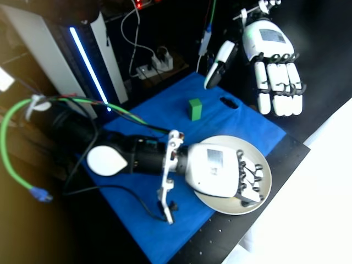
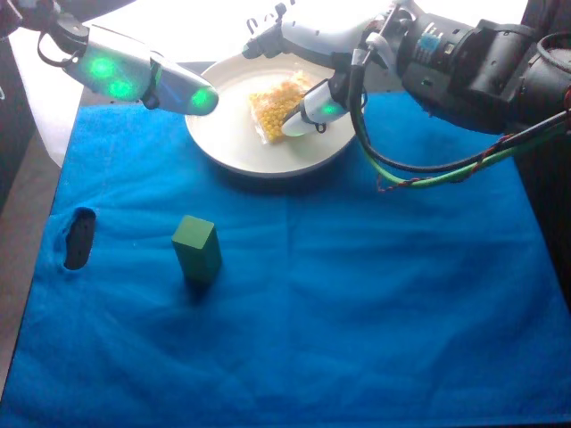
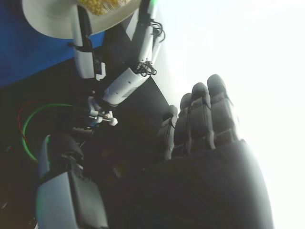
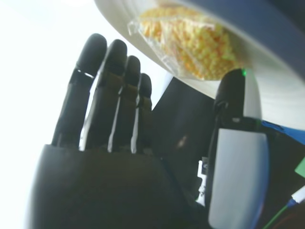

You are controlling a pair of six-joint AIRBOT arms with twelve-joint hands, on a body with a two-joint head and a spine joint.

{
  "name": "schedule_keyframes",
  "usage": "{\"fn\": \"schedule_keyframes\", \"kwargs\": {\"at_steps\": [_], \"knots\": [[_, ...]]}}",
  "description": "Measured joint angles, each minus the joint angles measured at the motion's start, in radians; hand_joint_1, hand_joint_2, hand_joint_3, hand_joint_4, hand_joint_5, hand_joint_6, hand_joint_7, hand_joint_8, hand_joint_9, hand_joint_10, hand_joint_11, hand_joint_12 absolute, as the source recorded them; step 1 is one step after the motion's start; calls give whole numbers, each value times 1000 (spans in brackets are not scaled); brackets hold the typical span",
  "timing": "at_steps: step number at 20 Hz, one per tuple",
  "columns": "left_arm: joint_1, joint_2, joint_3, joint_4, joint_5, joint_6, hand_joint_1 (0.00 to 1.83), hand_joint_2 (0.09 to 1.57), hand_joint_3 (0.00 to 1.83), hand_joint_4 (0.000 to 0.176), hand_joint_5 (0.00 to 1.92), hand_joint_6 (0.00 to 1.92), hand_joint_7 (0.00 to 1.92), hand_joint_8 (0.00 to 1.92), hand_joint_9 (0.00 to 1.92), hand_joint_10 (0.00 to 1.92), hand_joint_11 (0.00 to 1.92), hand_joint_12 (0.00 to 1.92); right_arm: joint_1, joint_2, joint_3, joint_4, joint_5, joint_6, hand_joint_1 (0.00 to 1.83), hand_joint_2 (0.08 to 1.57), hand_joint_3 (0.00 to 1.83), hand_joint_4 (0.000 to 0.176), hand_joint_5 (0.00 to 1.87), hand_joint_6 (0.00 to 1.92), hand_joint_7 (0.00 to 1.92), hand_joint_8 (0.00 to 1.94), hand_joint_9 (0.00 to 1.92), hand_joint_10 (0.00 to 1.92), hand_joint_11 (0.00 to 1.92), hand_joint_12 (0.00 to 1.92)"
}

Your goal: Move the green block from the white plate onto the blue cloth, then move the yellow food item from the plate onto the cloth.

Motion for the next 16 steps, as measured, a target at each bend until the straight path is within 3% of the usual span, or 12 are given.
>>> {"fn": "schedule_keyframes", "kwargs": {"at_steps": [1,2,3,4,5,6,9,10,12,14,15,16], "knots": [[0,0,-2,0,-2,-1,393,878,0,67,0,0,98,0,143,2,0,404,0,-6,9,-5,1,0,977,852,0,0,537,1,730,3,820,13,516,976],[0,1,-2,0,-8,-3,449,868,0,78,0,0,54,6,114,3,0,314,0,-10,18,-6,2,0,965,842,0,0,576,2,736,1,811,3,478,1000],[0,1,-2,0,-9,-5,449,868,0,78,0,0,54,6,114,3,0,314,0,-10,21,-6,1,0,965,842,0,0,576,2,736,1,811,3,478,1000],[0,1,-3,0,-8,-6,454,874,0,58,0,0,75,5,129,5,0,322,0,-10,27,-6,0,0,963,833,0,0,575,0,756,11,805,27,400,1183],[0,5,-8,0,-6,-6,454,874,0,58,0,0,75,5,129,5,0,322,-1,-10,31,-6,-2,0,963,833,0,0,575,0,756,11,805,27,400,1183],[0,7,-10,1,-11,-6,445,870,0,43,0,0,91,5,132,3,0,304,-2,-10,32,-5,-5,0,958,850,3,0,558,0,751,1,834,15,425,1209],[0,7,-10,0,-12,-6,428,861,0,43,0,0,129,8,144,3,0,296,-14,-13,32,-4,-3,0,937,864,1,0,551,1,741,1,812,3,418,1161],[0,7,-10,0,-11,-7,441,851,0,67,0,0,143,9,148,3,0,288,-19,-14,32,10,0,0,983,840,0,0,590,5,763,4,856,15,511,1176],[0,7,-10,0,-12,-7,430,857,0,52,0,0,161,3,169,4,0,344,-21,-14,32,18,4,1,979,872,5,0,554,0,735,0,843,2,505,1125],[2,7,-10,0,-13,-10,455,848,0,53,0,0,175,4,174,3,0,330,-22,-14,32,21,6,2,1022,913,8,0,628,13,798,13,861,6,463,1128],[2,7,-10,1,-13,-10,459,852,0,43,0,0,173,2,176,3,0,325,-22,-14,32,22,7,2,1109,958,5,0,738,14,916,20,978,34,553,1150],[4,7,-10,0,-13,-11,459,852,0,43,0,0,173,2,176,3,0,325,-22,-14,32,22,8,2,1109,958,5,0,738,14,916,20,978,34,553,1150]]}}
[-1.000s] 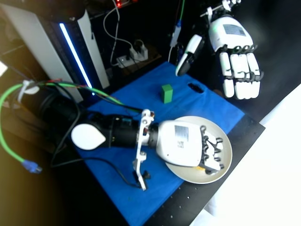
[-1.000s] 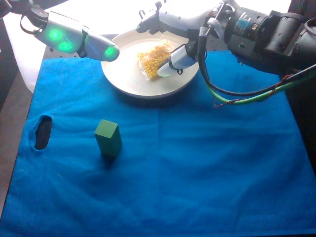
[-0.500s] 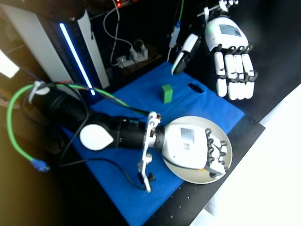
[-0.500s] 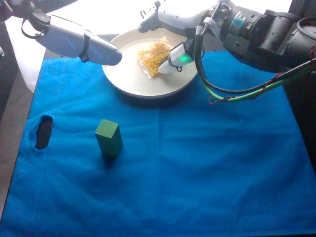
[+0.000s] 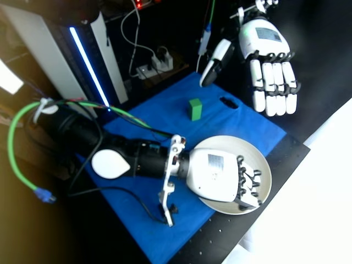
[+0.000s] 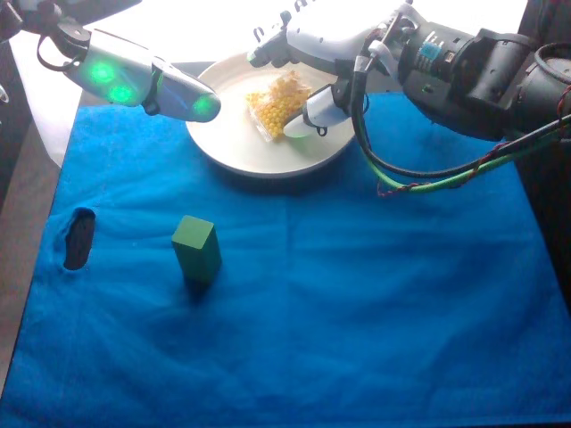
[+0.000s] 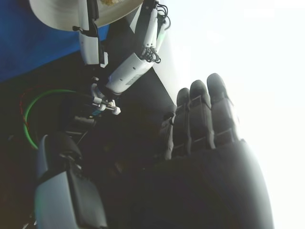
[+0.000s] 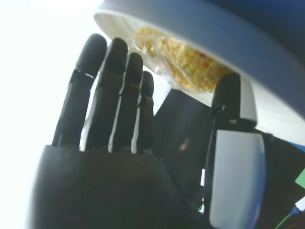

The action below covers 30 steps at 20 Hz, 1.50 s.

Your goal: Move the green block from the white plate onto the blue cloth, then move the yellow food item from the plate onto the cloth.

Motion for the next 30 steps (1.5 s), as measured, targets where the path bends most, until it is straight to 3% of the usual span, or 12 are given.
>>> {"fn": "schedule_keyframes", "kwargs": {"at_steps": [1,2,3,4,13,15,20,22,24,27,28,30], "knots": [[0,0,0,0,0,-1,453,852,1,38,0,0,171,1,180,4,0,332,0,0,0,0,3,0,1140,976,2,0,838,14,970,14,1035,41,581,1218],[2,0,0,0,0,-2,451,852,0,30,0,0,176,3,185,5,0,335,0,-2,0,0,2,0,1178,1029,4,0,1079,554,1004,7,1058,26,570,1249],[2,0,0,0,0,-3,437,836,0,52,0,0,187,1,198,3,0,383,0,-2,0,1,3,0,1251,1061,0,0,1287,363,953,853,1107,46,530,1440],[2,0,0,0,0,-3,436,852,3,34,0,0,181,0,193,2,0,372,0,-2,0,4,10,0,1260,1082,7,0,1225,593,889,1064,1040,22,462,1470],[14,0,3,-7,1,-3,392,841,1,67,0,0,174,0,185,1,1,414,-4,-6,6,-5,76,-2,1239,1096,0,0,1147,633,923,1148,1115,45,666,1306],[51,-1,19,-27,18,-3,477,847,1,75,0,0,179,2,200,4,0,496,-8,42,-74,13,127,0,1241,1063,2,0,1260,458,910,993,1070,100,519,1506],[56,-2,29,-95,25,42,448,844,0,122,0,0,91,2,175,1,2,500,-7,143,-190,112,252,-2,1268,1047,0,0,1392,78,1037,1036,1119,297,631,1404],[73,-3,29,-135,21,72,464,836,0,71,0,0,90,4,149,2,0,396,-7,182,-235,117,280,-3,1269,1045,0,0,1392,56,1056,1013,938,749,596,1535],[87,-8,32,-146,26,77,485,833,0,52,0,0,127,8,145,1,0,405,-7,217,-288,117,323,-3,1275,1050,4,0,1313,196,1048,1057,904,821,574,1577],[93,-9,41,-166,14,78,498,834,0,58,0,0,105,0,148,0,0,411,-7,270,-378,108,387,-3,1248,1050,1,26,1144,728,1120,738,1120,214,784,961],[101,-10,43,-173,14,82,514,838,1,83,0,0,73,2,123,2,0,346,-7,295,-410,98,402,-2,1258,1061,0,0,1231,467,1021,1009,1114,238,650,1272],[110,-10,43,-188,31,95,513,838,0,94,0,0,82,4,135,5,0,366,-8,343,-453,74,426,-2,1252,1063,3,0,1175,604,1031,971,1103,269,666,1237]]}}
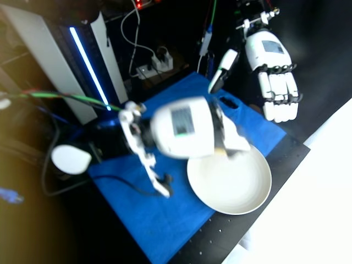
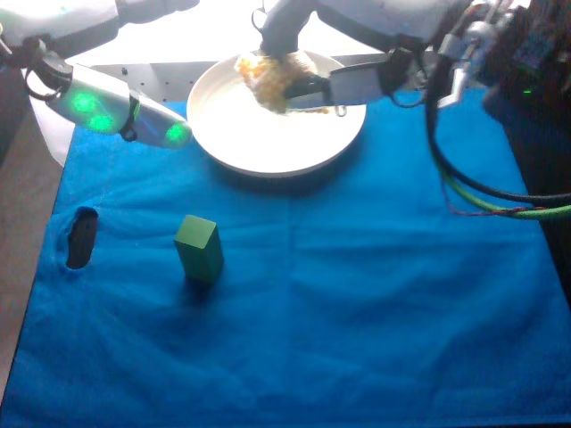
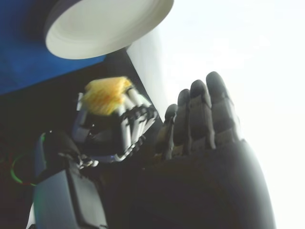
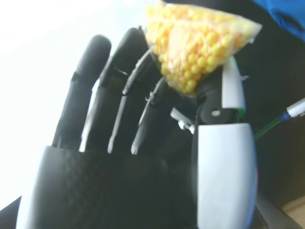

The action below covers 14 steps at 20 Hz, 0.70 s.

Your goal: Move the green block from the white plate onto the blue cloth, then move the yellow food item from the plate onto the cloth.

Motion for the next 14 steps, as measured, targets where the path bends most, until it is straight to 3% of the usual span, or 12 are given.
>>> {"fn": "schedule_keyframes", "kwargs": {"at_steps": [1,2,3,4,6,8,9,10,11,12,14], "knots": [[1,0,0,-6,-1,0,513,841,1,98,0,0,83,3,144,8,0,370,-7,16,-13,3,7,0,1263,1067,13,0,1160,545,1021,1077,1023,551,634,1354],[1,0,0,-13,-5,0,519,845,2,110,0,0,81,1,137,3,0,332,-19,36,-33,8,11,-2,1254,1091,10,0,1113,618,966,1174,861,848,524,1505],[1,-2,4,-19,-6,0,526,844,1,118,0,0,92,5,142,5,0,325,-37,52,-52,3,16,-2,1255,1095,5,0,1121,587,958,1201,776,1049,457,1594],[1,-5,8,-31,-5,6,533,844,1,134,0,0,104,6,137,2,0,302,-59,69,-76,-3,19,-3,1255,1089,1,0,1108,602,1001,1137,797,1099,513,1627],[2,-5,8,-69,-8,30,561,834,0,135,0,0,127,5,143,2,0,282,-90,84,-103,-11,26,-2,1253,1083,0,0,1112,589,1028,1088,830,1025,523,1607],[12,-1,8,-100,-23,40,533,831,0,135,0,0,108,0,138,0,0,281,-122,99,-128,-11,33,-2,1281,1063,0,0,1178,405,1087,1054,924,1146,678,1696],[12,3,8,-104,-24,41,531,835,0,142,0,0,95,1,124,1,0,241,-144,103,-134,-10,41,-3,1280,1063,0,0,1176,389,1093,1063,972,1304,789,1789],[12,4,11,-113,-27,41,529,826,0,130,0,0,96,1,126,2,0,263,-164,105,-134,-11,40,-3,1282,1058,0,0,1140,477,1127,995,1008,1296,829,1791],[12,4,11,-117,-31,41,536,820,0,128,0,0,102,3,133,5,0,270,-174,105,-134,-11,35,-3,1272,1051,0,0,1108,597,1168,867,1017,1168,790,1685],[12,3,10,-117,-31,41,521,827,0,135,0,0,113,2,145,5,0,331,-186,104,-131,-11,29,-3,1278,1060,1,0,1113,546,1126,982,998,1255,794,1758],[12,3,10,-118,-34,41,525,830,0,149,0,0,114,1,154,5,0,310,-204,102,-124,-11,10,-2,1280,1069,0,0,1094,549,1109,1023,1004,1255,821,1731]]}}
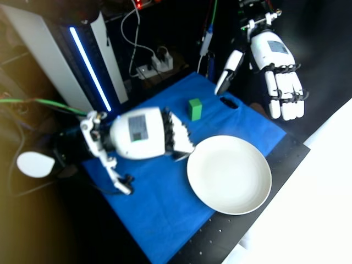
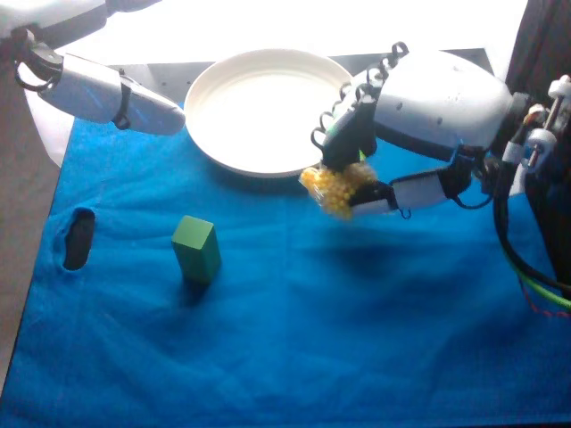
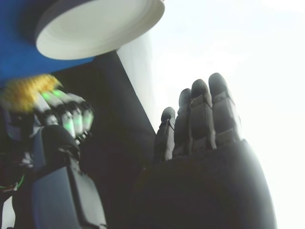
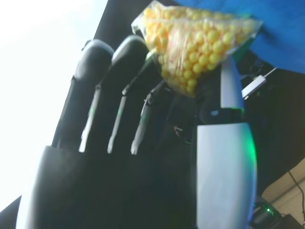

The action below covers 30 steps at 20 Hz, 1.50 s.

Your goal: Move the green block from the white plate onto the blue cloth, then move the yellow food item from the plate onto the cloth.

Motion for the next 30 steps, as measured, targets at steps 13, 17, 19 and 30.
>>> {"fn": "schedule_keyframes", "kwargs": {"at_steps": [13,17,19,30], "knots": [[0,0,-1,0,0,0,526,820,4,132,0,0,117,0,163,0,0,313,-13,-14,7,6,-39,-1,785,695,0,168,47,1,136,5,177,26,2,710],[0,2,-5,2,0,0,512,825,3,126,0,0,105,0,142,0,0,258,-13,-4,-3,9,-39,-1,724,675,0,176,0,0,1,0,0,0,0,222],[1,2,-5,3,-5,0,508,825,2,118,0,0,106,0,133,0,0,254,-13,9,-13,12,-34,-1,672,652,0,176,0,0,0,0,0,0,0,254],[31,39,-102,30,-143,-1,439,714,0,173,0,0,50,0,48,9,22,10,-13,82,-76,245,150,-2,668,592,0,176,0,0,0,0,0,0,0,622]]}}
